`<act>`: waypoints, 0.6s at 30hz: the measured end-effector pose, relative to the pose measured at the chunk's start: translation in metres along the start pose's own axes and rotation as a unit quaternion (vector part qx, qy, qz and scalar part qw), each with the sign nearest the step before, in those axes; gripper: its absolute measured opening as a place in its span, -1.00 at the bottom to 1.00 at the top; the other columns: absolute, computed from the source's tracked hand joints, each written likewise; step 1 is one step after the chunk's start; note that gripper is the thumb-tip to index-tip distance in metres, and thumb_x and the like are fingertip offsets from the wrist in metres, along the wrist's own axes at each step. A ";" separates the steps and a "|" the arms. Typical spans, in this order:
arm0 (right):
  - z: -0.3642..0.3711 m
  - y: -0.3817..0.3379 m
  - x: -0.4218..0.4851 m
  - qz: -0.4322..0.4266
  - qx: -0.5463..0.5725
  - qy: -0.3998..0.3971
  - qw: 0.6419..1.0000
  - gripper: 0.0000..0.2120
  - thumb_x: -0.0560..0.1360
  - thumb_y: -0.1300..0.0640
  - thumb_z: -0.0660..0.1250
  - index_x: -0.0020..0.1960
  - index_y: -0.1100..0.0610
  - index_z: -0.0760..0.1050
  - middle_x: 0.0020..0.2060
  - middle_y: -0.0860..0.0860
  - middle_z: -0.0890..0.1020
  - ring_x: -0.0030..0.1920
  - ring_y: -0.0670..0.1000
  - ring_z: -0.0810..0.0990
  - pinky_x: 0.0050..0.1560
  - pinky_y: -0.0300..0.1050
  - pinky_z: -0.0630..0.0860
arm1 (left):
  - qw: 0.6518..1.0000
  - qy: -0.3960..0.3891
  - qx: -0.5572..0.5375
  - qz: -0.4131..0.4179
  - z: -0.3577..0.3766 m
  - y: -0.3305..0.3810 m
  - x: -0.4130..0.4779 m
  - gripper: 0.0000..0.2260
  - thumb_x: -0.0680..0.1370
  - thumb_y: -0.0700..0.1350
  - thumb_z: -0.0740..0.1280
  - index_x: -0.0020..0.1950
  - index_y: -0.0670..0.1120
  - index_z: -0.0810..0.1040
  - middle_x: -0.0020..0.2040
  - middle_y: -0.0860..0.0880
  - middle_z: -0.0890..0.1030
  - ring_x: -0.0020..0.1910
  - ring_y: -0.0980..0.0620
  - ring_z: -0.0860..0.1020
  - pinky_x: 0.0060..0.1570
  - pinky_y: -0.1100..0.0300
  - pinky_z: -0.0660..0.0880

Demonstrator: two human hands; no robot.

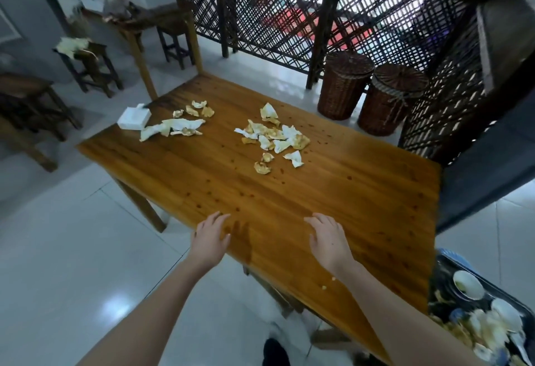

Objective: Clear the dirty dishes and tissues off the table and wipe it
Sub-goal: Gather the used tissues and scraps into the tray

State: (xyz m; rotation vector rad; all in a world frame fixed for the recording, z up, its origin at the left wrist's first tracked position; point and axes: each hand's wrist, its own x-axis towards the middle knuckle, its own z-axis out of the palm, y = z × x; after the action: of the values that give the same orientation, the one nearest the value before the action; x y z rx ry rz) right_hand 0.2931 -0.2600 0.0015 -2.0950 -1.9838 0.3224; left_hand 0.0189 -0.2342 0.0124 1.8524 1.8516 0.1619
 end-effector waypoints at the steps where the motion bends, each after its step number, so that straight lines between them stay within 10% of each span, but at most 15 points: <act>1: 0.003 -0.005 0.007 -0.005 0.004 -0.004 1.000 -0.59 0.56 0.18 0.29 0.37 -0.05 0.39 0.34 -0.08 0.44 0.37 -0.07 0.34 0.39 -0.13 0.24 | 1.000 0.000 -0.001 -0.001 -0.003 -0.005 0.006 -0.56 0.63 0.01 0.20 0.51 0.07 0.23 0.54 0.02 0.19 0.50 -0.09 0.18 0.45 -0.13 0.16; 18: 0.034 -0.086 0.193 0.010 0.044 -0.023 0.999 -0.54 0.52 0.28 0.26 0.40 0.09 0.37 0.36 0.02 0.42 0.36 0.03 0.36 0.36 -0.07 0.32 | 1.000 -0.012 0.025 0.006 -0.087 -0.063 0.185 -0.58 0.61 -0.03 0.26 0.47 0.11 0.30 0.52 0.01 0.23 0.48 -0.09 0.23 0.41 -0.18 0.22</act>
State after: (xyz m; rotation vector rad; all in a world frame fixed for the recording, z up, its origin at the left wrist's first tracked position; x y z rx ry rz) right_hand 0.2113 -0.0625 -0.0024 -2.0724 -1.9367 0.4574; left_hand -0.0640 -0.0373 0.0109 1.8902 1.8448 0.0972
